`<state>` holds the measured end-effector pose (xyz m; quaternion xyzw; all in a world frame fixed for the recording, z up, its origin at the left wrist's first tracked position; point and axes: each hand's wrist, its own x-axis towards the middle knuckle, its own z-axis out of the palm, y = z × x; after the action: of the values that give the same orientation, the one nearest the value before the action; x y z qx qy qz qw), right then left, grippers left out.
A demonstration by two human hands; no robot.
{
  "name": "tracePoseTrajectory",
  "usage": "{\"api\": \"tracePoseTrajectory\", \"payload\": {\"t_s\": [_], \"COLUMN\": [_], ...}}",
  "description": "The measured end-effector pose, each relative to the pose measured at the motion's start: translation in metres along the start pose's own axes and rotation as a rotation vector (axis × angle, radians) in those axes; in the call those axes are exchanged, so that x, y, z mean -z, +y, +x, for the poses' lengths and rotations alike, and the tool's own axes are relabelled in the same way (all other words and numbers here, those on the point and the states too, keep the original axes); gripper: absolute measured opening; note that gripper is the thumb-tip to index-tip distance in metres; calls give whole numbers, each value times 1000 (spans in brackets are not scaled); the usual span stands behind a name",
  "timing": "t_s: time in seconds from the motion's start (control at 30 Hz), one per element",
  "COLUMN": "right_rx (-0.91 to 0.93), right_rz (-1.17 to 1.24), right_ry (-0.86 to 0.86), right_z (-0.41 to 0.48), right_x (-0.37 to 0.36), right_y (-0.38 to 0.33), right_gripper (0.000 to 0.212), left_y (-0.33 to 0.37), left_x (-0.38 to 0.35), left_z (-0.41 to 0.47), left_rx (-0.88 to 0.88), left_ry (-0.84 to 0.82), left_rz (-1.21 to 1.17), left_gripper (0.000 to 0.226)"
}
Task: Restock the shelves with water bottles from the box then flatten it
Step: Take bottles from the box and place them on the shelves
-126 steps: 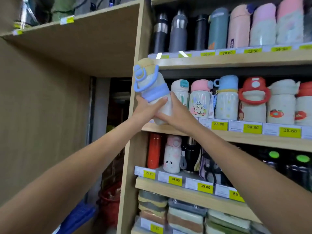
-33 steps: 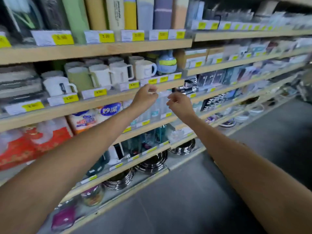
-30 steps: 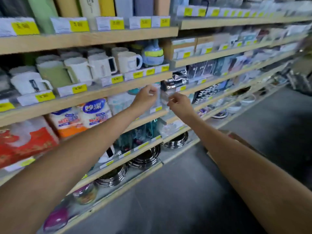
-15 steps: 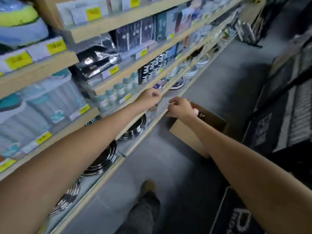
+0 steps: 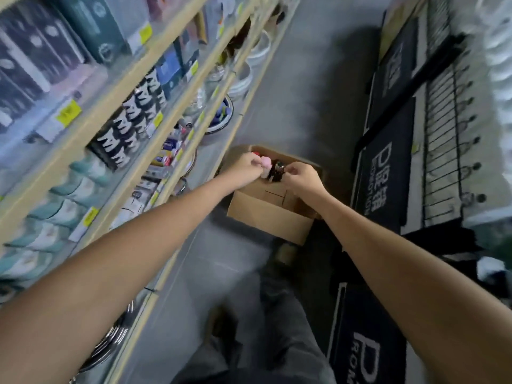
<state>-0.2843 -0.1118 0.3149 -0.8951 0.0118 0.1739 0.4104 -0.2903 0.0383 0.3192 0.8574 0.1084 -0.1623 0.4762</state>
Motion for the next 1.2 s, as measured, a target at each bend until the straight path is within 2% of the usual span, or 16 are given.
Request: {"api": "tracePoseTrajectory", "payload": {"t_s": [0.1,0.13,0.23,0.33,0.47,0.63,0.93,1.2], "right_rx": [-35,-55,-107,-147,-204,-251,-340,-422], "right_rz": [-3,-1,7,12,-7,-13,10,-12], "right_ry": [-31,-44,-72,-96,-145,-210,-216,-265], "right_z": [55,76,150,209,280,342,466,556], "right_x": [24,33,59,74,84,71,-19,-128], "right_y": [22,29,49,61,84,105,196,327], "right_gripper": [25,25,22,15,21,27,31,43], "left_y": [11,14,26,35,39,19,-100,-248], "left_x": [-23,-29,-48,-62,-80,-97,-168,-257], "left_z": [58,80,153,210,279,345,472,571], "left_rx": [12,45,117,140,222,296,438,472], "left_ry": [-57,-57,-52,-80,-98,-78,-62,-152], "left_rz": [8,15,14,13,-44,-138,-392,-389], "left_gripper": [37,38,16,21,36,42,51,60]}}
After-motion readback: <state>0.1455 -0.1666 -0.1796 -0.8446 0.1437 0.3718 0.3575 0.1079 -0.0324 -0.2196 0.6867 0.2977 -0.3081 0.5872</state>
